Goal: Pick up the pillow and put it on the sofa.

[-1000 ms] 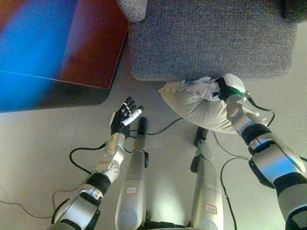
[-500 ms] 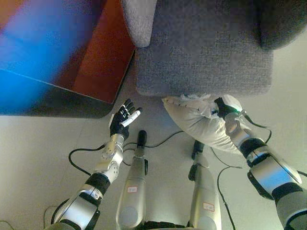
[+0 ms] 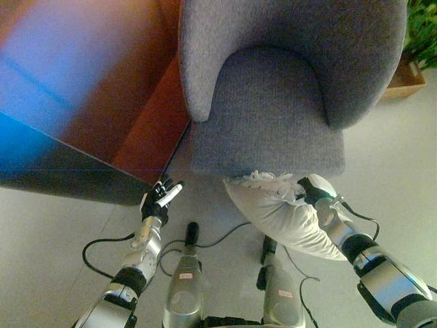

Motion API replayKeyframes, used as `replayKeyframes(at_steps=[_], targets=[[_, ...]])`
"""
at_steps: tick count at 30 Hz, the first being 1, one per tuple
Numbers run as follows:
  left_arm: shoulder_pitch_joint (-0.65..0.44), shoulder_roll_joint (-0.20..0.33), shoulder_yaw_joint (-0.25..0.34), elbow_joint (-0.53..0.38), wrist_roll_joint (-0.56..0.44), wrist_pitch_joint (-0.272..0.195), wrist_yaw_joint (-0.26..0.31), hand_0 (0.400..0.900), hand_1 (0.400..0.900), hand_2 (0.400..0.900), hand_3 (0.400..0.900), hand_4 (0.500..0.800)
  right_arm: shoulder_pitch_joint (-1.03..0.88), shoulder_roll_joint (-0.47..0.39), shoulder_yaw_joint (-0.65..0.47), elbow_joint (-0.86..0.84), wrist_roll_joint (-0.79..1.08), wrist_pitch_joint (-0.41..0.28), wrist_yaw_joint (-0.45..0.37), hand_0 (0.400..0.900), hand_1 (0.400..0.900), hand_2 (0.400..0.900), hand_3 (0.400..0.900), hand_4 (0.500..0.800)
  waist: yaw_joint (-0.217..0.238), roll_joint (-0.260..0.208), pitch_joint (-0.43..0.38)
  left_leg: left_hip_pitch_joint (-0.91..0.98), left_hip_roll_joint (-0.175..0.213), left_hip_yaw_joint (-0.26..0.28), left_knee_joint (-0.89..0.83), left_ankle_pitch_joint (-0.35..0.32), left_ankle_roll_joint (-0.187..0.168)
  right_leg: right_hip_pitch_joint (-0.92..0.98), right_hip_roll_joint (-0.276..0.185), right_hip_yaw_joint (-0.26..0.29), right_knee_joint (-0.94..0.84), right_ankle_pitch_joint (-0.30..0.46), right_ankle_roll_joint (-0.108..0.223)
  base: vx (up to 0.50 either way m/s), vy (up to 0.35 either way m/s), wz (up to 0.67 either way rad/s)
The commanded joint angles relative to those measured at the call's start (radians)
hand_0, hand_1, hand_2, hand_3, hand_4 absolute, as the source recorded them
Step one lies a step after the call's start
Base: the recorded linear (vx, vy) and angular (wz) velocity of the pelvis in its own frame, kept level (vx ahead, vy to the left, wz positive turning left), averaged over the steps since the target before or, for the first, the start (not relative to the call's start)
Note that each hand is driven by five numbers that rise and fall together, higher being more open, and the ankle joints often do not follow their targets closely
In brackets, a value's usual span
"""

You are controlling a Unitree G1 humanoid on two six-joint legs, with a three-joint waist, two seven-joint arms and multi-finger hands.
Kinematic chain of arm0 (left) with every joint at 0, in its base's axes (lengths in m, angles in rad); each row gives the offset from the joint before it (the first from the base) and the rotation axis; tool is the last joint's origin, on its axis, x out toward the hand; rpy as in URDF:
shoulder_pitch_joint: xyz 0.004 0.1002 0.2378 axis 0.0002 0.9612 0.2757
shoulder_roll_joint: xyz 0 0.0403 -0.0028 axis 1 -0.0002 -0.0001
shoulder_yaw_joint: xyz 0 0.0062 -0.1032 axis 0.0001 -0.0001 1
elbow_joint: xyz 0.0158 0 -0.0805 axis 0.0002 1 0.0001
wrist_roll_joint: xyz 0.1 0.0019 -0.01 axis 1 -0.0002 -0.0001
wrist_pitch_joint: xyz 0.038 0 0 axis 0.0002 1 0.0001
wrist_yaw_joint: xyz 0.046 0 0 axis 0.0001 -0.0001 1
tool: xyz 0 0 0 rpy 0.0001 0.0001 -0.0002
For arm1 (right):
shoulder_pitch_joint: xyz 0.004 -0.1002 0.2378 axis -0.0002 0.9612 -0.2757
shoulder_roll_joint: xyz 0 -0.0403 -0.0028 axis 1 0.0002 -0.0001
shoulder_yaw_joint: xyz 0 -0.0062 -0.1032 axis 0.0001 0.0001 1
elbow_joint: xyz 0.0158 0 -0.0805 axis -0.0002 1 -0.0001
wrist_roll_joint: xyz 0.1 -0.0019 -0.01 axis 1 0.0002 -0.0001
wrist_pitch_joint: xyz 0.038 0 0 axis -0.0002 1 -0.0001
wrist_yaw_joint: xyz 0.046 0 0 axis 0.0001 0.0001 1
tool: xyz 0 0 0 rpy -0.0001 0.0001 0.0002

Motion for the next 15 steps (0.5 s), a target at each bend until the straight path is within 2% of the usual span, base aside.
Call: replayKeyframes(at_steps=[1, 10, 15], targets=[[0.033, 0.024, -0.005, 0.025, 0.072, -0.020, -0.036, 0.900, 0.900, 0.900, 0.900, 0.800, -0.031, -0.106, -0.051, -0.118, -0.029, -0.019, -0.014, 0.400, 0.400, 0.400, 0.400, 0.500, -0.006, -0.032, -0.169, -0.003, 0.013, 0.008, 0.048, -0.034, 0.028, 0.017, -0.072, -0.005, 0.068, -0.053, 0.047, 0.18, 0.018, 0.02], [0.173, 0.023, 0.068, 0.007, 0.141, 0.028, -0.059, 0.900, 0.900, 0.900, 0.900, 0.800, 0.081, -0.175, -0.113, -0.312, -0.121, 0.018, 0.104, 0.400, 0.400, 0.400, 0.400, 0.500, -0.006, -0.043, -0.300, 0.115, 0.036, 0.026, -0.007, -0.033, 0.020, 0.125, -0.070, -0.022, 0.037, -0.063, 0.053, 0.20, 0.022, 0.01], [0.222, 0.020, 0.095, 0.021, 0.161, 0.049, -0.078, 0.900, 0.900, 0.900, 0.900, 0.800, 0.077, -0.221, -0.138, -0.356, -0.159, 0.039, 0.160, 0.400, 0.400, 0.400, 0.400, 0.500, -0.003, -0.047, -0.361, 0.157, 0.039, 0.030, -0.021, -0.037, 0.019, 0.162, -0.067, -0.025, 0.029, -0.069, 0.051, 0.17, 0.021, -0.01]])
